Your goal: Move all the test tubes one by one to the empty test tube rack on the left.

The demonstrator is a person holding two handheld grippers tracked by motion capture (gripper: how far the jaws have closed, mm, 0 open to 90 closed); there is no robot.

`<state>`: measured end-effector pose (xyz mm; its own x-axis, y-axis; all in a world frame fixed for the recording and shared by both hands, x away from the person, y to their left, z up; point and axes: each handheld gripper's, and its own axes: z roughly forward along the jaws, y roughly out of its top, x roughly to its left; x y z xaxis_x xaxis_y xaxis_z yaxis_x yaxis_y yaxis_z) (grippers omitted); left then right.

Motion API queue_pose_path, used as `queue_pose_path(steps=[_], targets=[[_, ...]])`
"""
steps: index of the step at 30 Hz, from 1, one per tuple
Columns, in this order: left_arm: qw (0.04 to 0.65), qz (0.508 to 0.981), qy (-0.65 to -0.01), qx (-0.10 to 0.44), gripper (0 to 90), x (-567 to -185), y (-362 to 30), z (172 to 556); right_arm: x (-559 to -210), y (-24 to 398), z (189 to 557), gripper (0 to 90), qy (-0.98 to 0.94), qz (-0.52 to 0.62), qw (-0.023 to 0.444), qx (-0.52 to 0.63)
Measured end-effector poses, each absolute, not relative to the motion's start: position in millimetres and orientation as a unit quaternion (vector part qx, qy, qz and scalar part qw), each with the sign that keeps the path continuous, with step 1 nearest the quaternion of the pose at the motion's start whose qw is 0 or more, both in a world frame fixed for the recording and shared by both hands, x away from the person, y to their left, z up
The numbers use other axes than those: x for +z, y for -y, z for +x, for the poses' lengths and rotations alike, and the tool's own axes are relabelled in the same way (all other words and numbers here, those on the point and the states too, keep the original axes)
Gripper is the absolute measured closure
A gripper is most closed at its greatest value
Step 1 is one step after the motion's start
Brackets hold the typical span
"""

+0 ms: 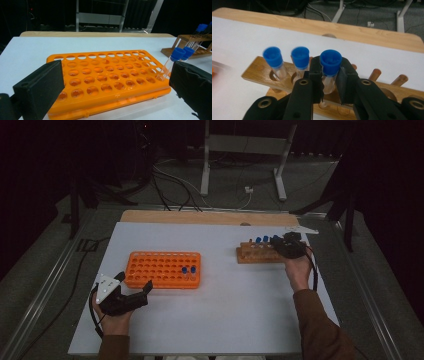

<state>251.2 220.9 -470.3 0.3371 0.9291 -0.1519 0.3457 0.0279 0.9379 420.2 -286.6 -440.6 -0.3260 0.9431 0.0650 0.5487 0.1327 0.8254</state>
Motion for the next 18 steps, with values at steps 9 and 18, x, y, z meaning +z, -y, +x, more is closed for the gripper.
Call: queue_pose_path(steps=[9, 18], targets=[[0.511, 0.639, -0.499, 0.284, 0.8, -471, -220, 251, -421, 289, 412, 76.6, -0.709, 0.508, 0.27, 0.408], [0.509, 0.642, -0.499, 0.284, 0.8, -471, -219, 251, -403, 293, 407, 76.7, -0.707, 0.497, 0.282, 0.417]])
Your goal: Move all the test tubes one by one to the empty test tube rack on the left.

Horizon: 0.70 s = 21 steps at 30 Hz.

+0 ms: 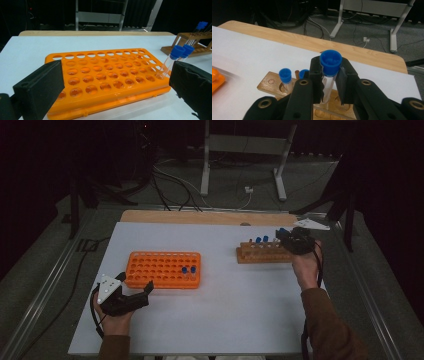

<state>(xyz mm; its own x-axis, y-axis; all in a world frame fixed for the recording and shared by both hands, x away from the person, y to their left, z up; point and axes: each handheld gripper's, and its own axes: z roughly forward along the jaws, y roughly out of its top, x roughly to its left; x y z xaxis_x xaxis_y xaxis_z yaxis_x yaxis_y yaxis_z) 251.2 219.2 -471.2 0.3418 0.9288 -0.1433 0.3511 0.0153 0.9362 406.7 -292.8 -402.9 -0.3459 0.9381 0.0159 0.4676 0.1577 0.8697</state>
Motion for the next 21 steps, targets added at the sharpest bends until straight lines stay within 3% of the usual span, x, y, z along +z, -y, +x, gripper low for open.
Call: queue_pose_path(steps=[21], targets=[[0.501, 0.646, -0.498, 0.289, 0.8, -471, -218, 251, -380, 283, 385, 76.7, -0.728, 0.456, 0.267, 0.436]])
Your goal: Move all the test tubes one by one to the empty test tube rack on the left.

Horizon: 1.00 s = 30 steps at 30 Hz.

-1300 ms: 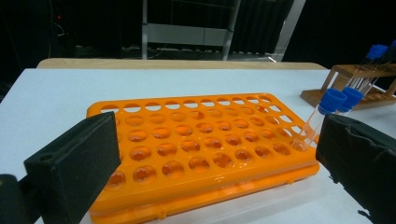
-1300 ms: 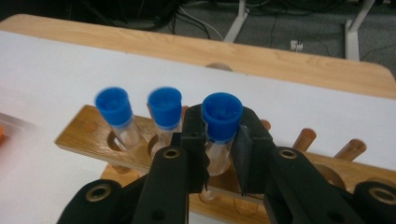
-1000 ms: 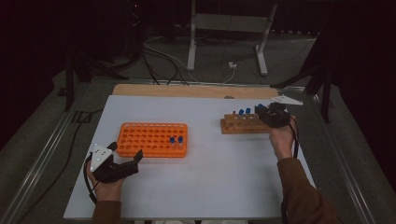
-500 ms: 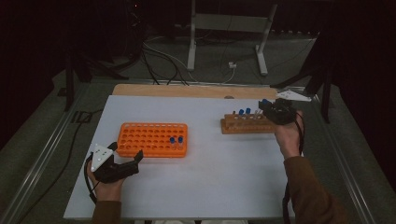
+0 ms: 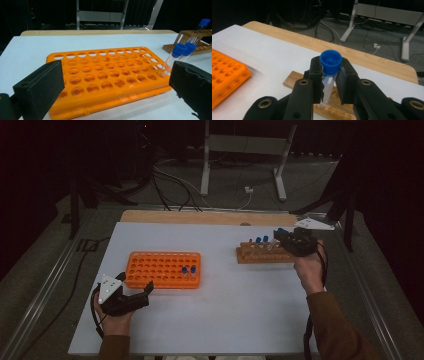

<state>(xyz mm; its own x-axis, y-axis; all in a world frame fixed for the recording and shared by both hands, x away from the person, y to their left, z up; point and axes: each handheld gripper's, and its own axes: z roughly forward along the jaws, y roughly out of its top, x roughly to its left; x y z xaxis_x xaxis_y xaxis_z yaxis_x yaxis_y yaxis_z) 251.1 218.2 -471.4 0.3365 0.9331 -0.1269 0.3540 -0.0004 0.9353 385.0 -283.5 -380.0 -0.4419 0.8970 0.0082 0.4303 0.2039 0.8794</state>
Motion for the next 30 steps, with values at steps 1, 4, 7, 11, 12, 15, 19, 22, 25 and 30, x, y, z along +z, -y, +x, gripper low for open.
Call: queue_pose_path(steps=[1, 4, 7, 11, 12, 15, 19, 22, 25, 30], targets=[[0.501, 0.646, -0.498, 0.289, 0.8, -471, -218, 251, -380, 280, 383, 76.8, -0.731, 0.453, 0.261, 0.439], [0.501, 0.647, -0.496, 0.29, 0.8, -471, -218, 251, -381, 277, 380, 76.8, -0.735, 0.447, 0.257, 0.44], [0.499, 0.649, -0.496, 0.29, 0.8, -471, -217, 251, -382, 271, 376, 76.7, -0.741, 0.439, 0.25, 0.442], [0.498, 0.65, -0.495, 0.291, 0.8, -471, -216, 251, -384, 263, 371, 76.7, -0.749, 0.429, 0.241, 0.443], [0.498, 0.65, -0.494, 0.291, 0.8, -471, -216, 251, -385, 259, 369, 76.7, -0.753, 0.424, 0.237, 0.443], [0.498, 0.651, -0.493, 0.291, 0.8, -471, -215, 251, -386, 256, 366, 76.7, -0.756, 0.42, 0.234, 0.444], [0.499, 0.653, -0.491, 0.29, 0.8, -471, -214, 250, -387, 250, 362, 76.7, -0.763, 0.409, 0.227, 0.447], [0.498, 0.656, -0.488, 0.29, 0.8, -470, -213, 250, -388, 245, 357, 76.7, -0.767, 0.401, 0.222, 0.449], [0.497, 0.66, -0.483, 0.29, 0.8, -469, -210, 249, -390, 240, 354, 76.7, -0.772, 0.393, 0.216, 0.45], [0.501, 0.669, -0.468, 0.286, 0.8, -462, -202, 247, -390, 234, 347, 76.8, -0.78, 0.381, 0.205, 0.451]])
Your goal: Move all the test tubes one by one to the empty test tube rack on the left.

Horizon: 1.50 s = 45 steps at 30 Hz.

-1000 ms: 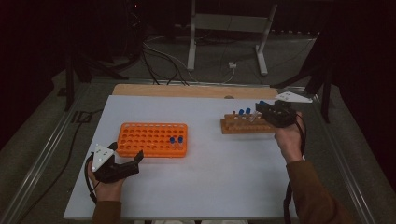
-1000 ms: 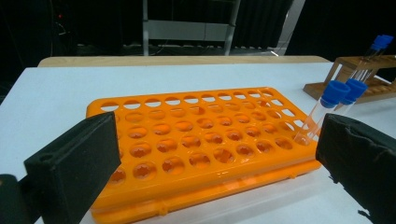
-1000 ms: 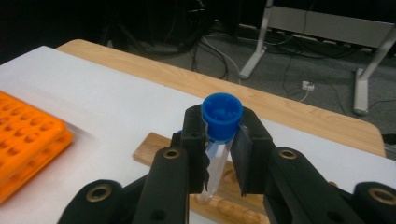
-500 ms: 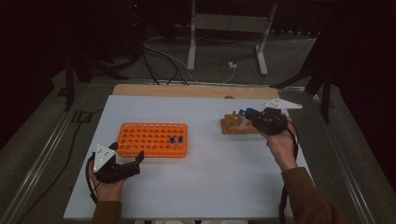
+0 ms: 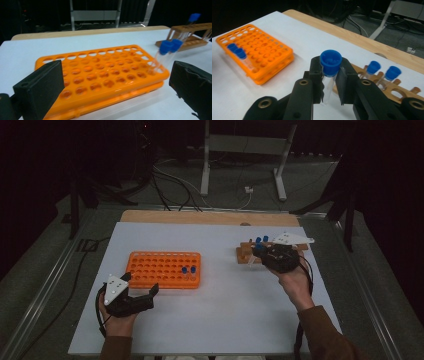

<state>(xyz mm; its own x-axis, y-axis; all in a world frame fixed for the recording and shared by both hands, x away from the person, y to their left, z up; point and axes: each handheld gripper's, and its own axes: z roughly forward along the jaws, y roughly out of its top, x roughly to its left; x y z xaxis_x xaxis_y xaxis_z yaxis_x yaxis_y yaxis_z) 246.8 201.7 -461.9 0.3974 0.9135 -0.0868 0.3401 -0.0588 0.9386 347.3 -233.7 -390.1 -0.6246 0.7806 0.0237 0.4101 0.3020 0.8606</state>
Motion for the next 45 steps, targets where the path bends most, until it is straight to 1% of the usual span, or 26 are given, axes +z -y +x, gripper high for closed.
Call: queue_pose_path(steps=[10, 21, 29, 31, 32, 34, 37, 45], targets=[[0.504, 0.706, -0.417, 0.271, 0.8, -445, -171, 245, -382, 220, 334, 76.7, -0.792, 0.354, 0.187, 0.461], [0.529, 0.714, -0.389, 0.243, 0.9, -428, -142, 251, -379, 197, 326, 76.7, -0.798, 0.331, 0.152, 0.48], [0.532, 0.728, -0.369, 0.224, 1.1, -422, -122, 255, -377, 186, 322, 76.7, -0.806, 0.319, 0.134, 0.48], [0.537, 0.728, -0.364, 0.22, 2.0, -421, -119, 256, -378, 184, 321, 76.7, -0.807, 0.317, 0.129, 0.481], [0.539, 0.728, -0.363, 0.218, 3.9, -420, -117, 256, -378, 183, 321, 76.7, -0.808, 0.315, 0.127, 0.481], [0.542, 0.729, -0.358, 0.215, 4.5, -419, -114, 256, -378, 180, 319, 76.7, -0.809, 0.312, 0.117, 0.485], [0.545, 0.731, -0.353, 0.21, 5.2, -418, -110, 257, -378, 178, 318, 76.8, -0.811, 0.308, 0.115, 0.484], [0.535, 0.744, -0.348, 0.199, 8.3, -419, -94, 259, -377, 166, 314, 76.7, -0.817, 0.295, 0.1, 0.486]])
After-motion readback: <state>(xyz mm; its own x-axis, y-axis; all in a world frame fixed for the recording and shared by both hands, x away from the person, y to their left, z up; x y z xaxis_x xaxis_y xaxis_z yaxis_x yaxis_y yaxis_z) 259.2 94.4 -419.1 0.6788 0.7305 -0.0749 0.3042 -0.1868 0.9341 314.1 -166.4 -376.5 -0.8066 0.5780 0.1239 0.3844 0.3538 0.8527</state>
